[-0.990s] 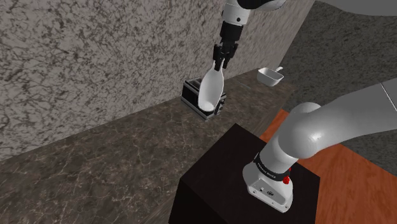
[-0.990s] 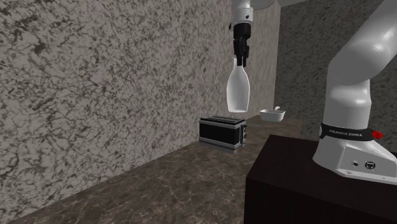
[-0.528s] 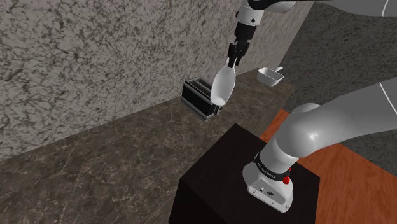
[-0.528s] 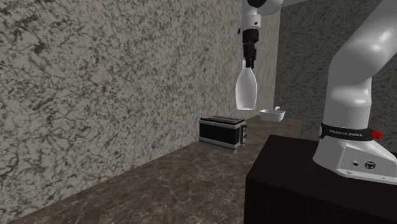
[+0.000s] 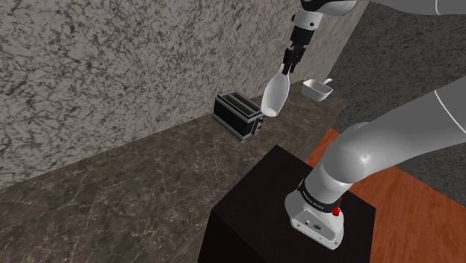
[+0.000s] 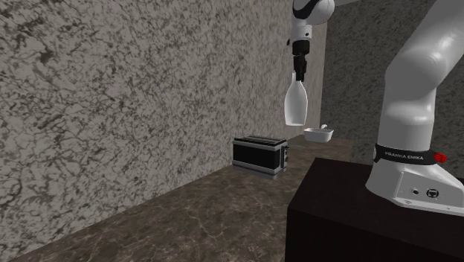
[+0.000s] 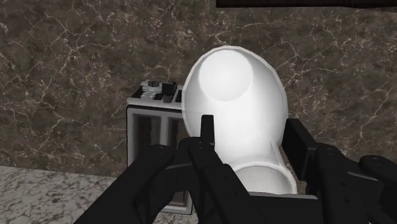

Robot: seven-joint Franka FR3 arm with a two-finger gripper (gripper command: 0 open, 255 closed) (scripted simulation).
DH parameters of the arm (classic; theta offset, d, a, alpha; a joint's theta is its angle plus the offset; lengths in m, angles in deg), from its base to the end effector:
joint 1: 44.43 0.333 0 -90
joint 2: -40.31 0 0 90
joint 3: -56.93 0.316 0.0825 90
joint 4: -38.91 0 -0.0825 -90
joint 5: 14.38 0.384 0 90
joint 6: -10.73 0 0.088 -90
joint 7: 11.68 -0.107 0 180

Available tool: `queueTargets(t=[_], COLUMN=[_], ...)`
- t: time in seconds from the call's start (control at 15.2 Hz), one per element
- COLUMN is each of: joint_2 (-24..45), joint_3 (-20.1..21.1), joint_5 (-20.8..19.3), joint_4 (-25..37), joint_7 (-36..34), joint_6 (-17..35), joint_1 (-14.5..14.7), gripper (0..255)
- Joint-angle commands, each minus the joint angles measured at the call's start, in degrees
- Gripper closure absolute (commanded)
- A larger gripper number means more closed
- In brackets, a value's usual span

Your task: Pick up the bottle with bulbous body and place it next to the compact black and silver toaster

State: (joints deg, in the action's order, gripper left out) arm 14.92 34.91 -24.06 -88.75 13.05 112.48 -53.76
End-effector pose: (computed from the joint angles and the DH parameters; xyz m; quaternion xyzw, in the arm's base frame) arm 0.3473 -0.2494 0.5292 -0.9996 0.0206 0.0161 0.0064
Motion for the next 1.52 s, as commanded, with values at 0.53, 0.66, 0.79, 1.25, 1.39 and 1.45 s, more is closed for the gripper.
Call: queueTargets(t=[0.53, 0.66, 0.79, 1.25, 1.39, 1.45], joint_2=[9.19, 9.41, 9.68, 11.12, 11.67, 11.96], joint_3=[-8.61, -8.80, -9.01, -9.81, -10.06, -10.18], joint_5=[0.55, 0.53, 0.54, 0.76, 0.89, 0.97], joint_4=[6.61, 5.27, 3.96, -0.24, -1.34, -1.87], joint_7=[11.24, 11.26, 11.30, 11.60, 11.74, 11.82], joint_6=[3.20, 4.76, 6.32, 11.85, 13.45, 14.26], joint_1=[-1.93, -1.98, -2.01, -2.08, -2.07, -2.07], gripper=[255, 255, 255, 255, 255, 255])
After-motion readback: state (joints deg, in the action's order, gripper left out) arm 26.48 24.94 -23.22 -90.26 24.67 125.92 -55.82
